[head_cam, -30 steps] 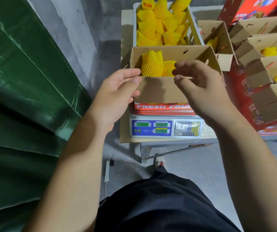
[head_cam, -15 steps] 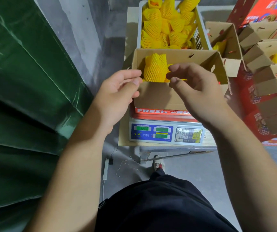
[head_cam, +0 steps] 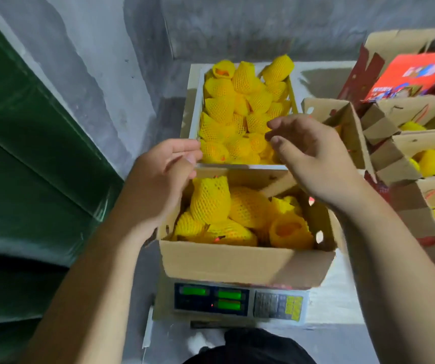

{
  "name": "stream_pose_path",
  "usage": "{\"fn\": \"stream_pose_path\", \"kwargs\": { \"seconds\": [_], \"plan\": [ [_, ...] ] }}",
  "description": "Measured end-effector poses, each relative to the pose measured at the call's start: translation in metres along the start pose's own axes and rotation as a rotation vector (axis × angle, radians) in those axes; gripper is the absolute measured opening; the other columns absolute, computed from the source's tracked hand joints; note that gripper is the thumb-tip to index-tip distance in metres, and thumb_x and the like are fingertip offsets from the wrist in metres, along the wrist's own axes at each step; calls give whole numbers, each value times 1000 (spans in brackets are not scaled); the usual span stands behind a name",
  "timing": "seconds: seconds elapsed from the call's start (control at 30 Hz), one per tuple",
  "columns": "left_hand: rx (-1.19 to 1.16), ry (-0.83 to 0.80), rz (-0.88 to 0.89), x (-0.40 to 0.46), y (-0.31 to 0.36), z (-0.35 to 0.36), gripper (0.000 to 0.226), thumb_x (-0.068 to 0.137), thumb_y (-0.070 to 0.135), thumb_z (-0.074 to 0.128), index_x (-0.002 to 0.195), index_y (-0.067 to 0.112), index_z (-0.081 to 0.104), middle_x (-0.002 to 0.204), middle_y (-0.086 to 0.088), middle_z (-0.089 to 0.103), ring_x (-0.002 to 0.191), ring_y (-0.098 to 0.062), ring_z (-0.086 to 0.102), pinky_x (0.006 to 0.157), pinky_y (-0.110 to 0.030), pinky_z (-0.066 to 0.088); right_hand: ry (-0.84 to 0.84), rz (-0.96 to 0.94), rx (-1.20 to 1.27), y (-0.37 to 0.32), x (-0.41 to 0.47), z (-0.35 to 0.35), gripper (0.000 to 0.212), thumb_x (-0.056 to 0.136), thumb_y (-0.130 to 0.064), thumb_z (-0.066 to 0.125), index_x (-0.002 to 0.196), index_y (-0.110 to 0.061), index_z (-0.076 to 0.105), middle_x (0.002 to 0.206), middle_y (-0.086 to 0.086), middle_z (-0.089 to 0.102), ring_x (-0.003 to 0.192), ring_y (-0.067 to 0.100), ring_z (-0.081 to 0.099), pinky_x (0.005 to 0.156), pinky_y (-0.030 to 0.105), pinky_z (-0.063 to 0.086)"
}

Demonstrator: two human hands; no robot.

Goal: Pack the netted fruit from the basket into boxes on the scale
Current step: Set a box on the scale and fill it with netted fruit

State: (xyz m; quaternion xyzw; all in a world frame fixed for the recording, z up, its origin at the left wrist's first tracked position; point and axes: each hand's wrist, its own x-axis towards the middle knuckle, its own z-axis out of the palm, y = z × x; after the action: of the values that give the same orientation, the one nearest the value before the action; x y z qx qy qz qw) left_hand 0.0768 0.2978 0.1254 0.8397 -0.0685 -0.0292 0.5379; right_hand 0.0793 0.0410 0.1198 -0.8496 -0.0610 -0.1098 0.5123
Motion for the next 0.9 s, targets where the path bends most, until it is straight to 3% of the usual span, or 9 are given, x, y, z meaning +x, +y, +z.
{"fn": "stream_pose_path", "kwargs": {
  "seconds": [0.1, 0.2, 0.27, 0.37, 0.43, 0.57, 0.63, 0.77, 0.9],
  "plan": [
    [134, -22, -3, 66, 2, 13, 19, 107, 37, 52, 117, 44, 66, 108, 33, 70, 100, 15, 65, 78, -10, 52, -69, 102, -329, 56, 72, -21, 27, 99, -18, 62, 125, -16, 66, 110, 2, 74, 97, 27, 71, 90, 47, 56],
    [266, -124, 5, 129, -13, 39, 24, 108, 21, 55, 127, 25, 69, 116, 14, 70, 97, 15, 64, 70, 0, 44, -304, 180, -577, 115, 124, -7, 39, 99, -19, 60, 138, -13, 59, 124, 12, 71, 114, 35, 65, 96, 41, 52],
    [441, -242, 34, 164, -33, 58, 28, 107, 13, 56, 131, 14, 69, 127, -1, 69, 112, -3, 66, 75, -5, 42, -525, 191, -632, 151, 142, 17, 49, 101, -21, 59, 148, -12, 49, 138, 18, 60, 124, 38, 59, 98, 39, 48],
    [825, -382, 112, 213, -64, 78, 35, 106, 18, 57, 140, 17, 64, 154, -8, 50, 141, -24, 48, 102, -22, 33, -718, 155, -735, 197, 160, 54, 74, 96, -22, 66, 159, -16, 29, 163, 21, 20, 141, 44, 41, 112, 45, 41],
    [1088, -430, 202, 243, -83, 81, 44, 106, 21, 54, 150, 21, 55, 169, -9, 27, 150, -27, 34, 116, -28, 23, -628, 79, -781, 216, 180, 68, 89, 90, -23, 72, 162, -21, 19, 170, 15, 1, 150, 43, 22, 120, 50, 32],
    [1343, -524, 311, 291, -107, 85, 60, 104, 19, 50, 163, 18, 35, 175, -14, 4, 155, -35, 23, 121, -40, 21, -456, 85, -811, 249, 210, 70, 94, 92, -24, 63, 165, -24, 4, 173, 8, -3, 155, 39, 8, 122, 56, 21],
    [1396, -530, 329, 301, -116, 87, 64, 104, 30, 55, 163, 18, 35, 174, -15, 8, 149, -38, 33, 117, -43, 31, -402, 101, -858, 264, 208, 74, 96, 91, -21, 60, 165, -26, 0, 167, 9, 2, 148, 43, 14, 119, 57, 24],
    [1381, -498, 339, 308, -123, 88, 75, 91, 40, 71, 158, 18, 46, 157, -15, 42, 131, -40, 49, 103, -46, 40, -281, 221, -825, 269, 219, 87, 85, 96, -21, 57, 162, -31, 4, 153, 13, 11, 135, 41, 21, 117, 55, 23],
    [1570, -483, 298, 304, -124, 95, 96, 87, 52, 72, 164, 19, 25, 147, -11, 40, 126, -32, 46, 100, -42, 37, -247, 232, -765, 271, 218, 88, 70, 97, -29, 53, 155, -29, 14, 166, 16, -5, 154, 44, -3, 124, 57, 7]
  ]
}}
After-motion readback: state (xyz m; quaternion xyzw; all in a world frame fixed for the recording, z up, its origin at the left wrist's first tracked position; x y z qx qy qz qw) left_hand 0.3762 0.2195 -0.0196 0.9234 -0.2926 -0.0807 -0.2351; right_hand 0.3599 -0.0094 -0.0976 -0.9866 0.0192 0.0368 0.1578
